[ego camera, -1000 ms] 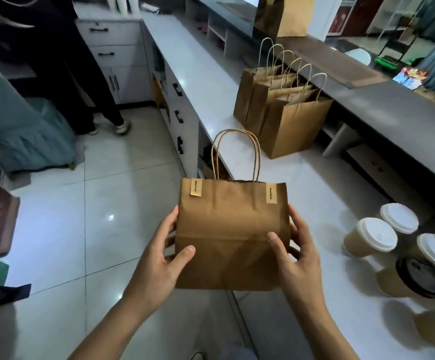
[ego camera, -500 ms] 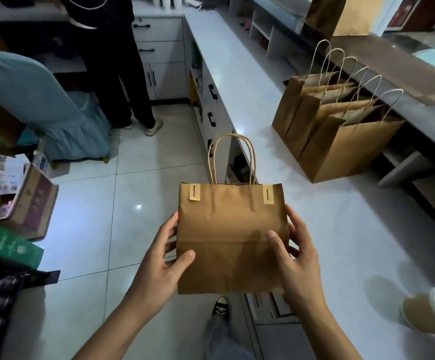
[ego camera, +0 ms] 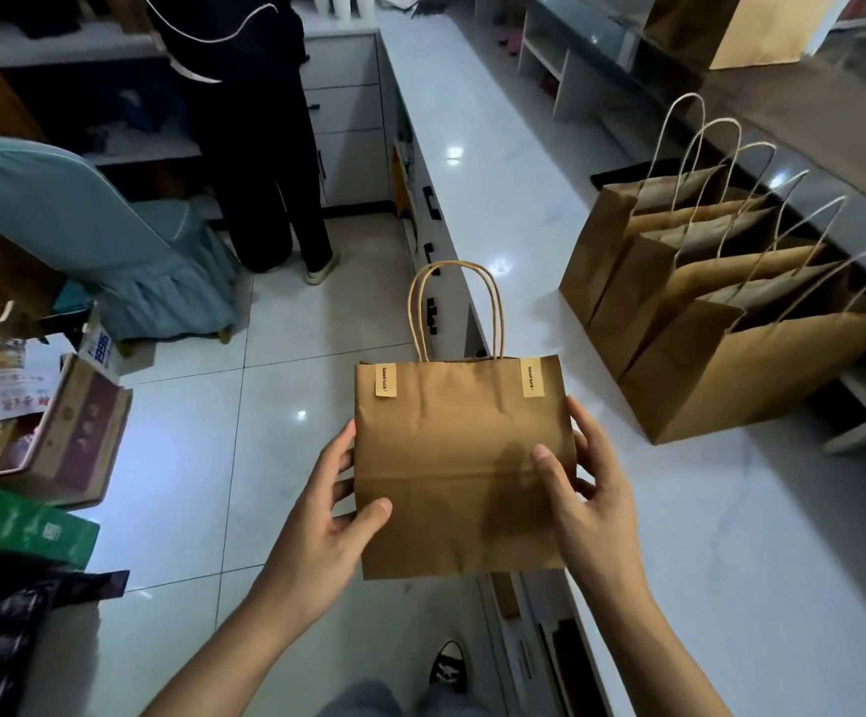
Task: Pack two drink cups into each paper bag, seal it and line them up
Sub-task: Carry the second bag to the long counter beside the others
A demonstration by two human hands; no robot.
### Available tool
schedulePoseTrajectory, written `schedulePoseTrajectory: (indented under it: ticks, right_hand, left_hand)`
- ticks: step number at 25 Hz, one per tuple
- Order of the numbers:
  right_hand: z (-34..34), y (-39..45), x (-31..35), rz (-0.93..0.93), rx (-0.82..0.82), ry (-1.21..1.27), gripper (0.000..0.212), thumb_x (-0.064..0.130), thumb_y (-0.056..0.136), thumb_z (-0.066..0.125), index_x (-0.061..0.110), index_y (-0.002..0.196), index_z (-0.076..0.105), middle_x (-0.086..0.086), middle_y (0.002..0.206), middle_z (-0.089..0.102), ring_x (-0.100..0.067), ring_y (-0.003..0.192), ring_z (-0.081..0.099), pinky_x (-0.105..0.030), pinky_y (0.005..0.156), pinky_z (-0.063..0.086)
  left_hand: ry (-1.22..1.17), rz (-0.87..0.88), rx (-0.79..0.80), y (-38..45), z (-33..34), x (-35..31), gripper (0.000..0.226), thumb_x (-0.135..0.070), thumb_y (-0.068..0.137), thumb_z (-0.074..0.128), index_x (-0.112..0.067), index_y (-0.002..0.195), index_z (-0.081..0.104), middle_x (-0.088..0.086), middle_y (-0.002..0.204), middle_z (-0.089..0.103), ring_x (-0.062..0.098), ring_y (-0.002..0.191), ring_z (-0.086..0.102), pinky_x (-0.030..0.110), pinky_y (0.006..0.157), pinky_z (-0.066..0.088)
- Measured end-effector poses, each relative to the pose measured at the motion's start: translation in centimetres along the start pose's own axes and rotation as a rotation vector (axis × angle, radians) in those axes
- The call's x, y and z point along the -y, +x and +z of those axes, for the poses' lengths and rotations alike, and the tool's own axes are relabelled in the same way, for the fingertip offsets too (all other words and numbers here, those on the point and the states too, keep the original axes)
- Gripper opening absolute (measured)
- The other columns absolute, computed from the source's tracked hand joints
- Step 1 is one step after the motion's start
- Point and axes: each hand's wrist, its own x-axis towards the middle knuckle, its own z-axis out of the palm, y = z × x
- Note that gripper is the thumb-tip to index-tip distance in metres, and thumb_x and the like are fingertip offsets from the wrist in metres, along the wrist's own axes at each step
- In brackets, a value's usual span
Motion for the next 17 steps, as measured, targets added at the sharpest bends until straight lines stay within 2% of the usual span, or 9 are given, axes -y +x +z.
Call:
schedulePoseTrajectory:
  ticks: [4, 8, 12, 14, 17]
  right_hand:
    - [0.6, 2.9, 0.1, 0.012, 0.014, -0.005, 0.058, 0.051, 0.088, 0.065, 0.057, 0.142, 0.044, 0.020, 0.140, 0.054, -0.004, 0.122, 0.056, -0.017, 0.085, 0.048]
    - [1.6, 5.8, 0.4, 0.016, 0.009, 0.000, 0.055, 0.045, 0.092, 0.067, 0.056, 0.141, 0.046, 0.028, 0.135, 0.054, 0.009, 0.121, 0.052, -0.014, 0.088, 0.046]
    - [3.5, 9.1, 1.2, 0.034, 0.001, -0.021, 0.056, 0.047, 0.091, 0.066, 0.056, 0.142, 0.045, 0.036, 0.128, 0.051, 0.023, 0.111, 0.049, -0.003, 0.075, 0.045]
    - [5.0, 11.2, 1.8, 0.041, -0.005, -0.034, 0.057, 0.049, 0.091, 0.065, 0.055, 0.143, 0.044, 0.028, 0.133, 0.052, 0.019, 0.113, 0.050, 0.000, 0.074, 0.044]
    - [7.4, 14.3, 2.8, 0.030, -0.031, -0.046, 0.056, 0.050, 0.091, 0.065, 0.055, 0.143, 0.044, 0.023, 0.139, 0.053, 0.004, 0.120, 0.053, -0.007, 0.080, 0.044]
  left_hand:
    - [0.010, -0.007, -0.008, 2.7, -0.1, -1.0, 0.069, -0.042, 0.087, 0.064, -0.067, 0.137, 0.025, -0.045, 0.129, 0.038, -0.014, 0.116, 0.049, -0.003, 0.072, 0.043]
    - [0.019, -0.017, -0.007, 5.9, -0.5, -1.3, 0.067, -0.034, 0.094, 0.065, -0.071, 0.134, 0.026, -0.053, 0.122, 0.038, -0.014, 0.116, 0.047, -0.004, 0.070, 0.042]
    - [0.027, 0.001, 0.000, 10.5, -1.7, -1.6, 0.069, -0.030, 0.094, 0.066, -0.061, 0.143, 0.029, -0.042, 0.130, 0.041, -0.005, 0.121, 0.050, -0.002, 0.071, 0.044]
    - [0.032, 0.010, 0.007, 13.3, -2.6, -1.8, 0.072, -0.032, 0.093, 0.066, -0.057, 0.147, 0.027, -0.042, 0.131, 0.041, -0.004, 0.123, 0.050, -0.001, 0.071, 0.045]
    - [0.040, 0.035, 0.024, 17.4, -4.0, -2.3, 0.073, -0.033, 0.093, 0.066, -0.060, 0.146, 0.025, -0.047, 0.128, 0.039, -0.006, 0.123, 0.049, 0.000, 0.071, 0.046]
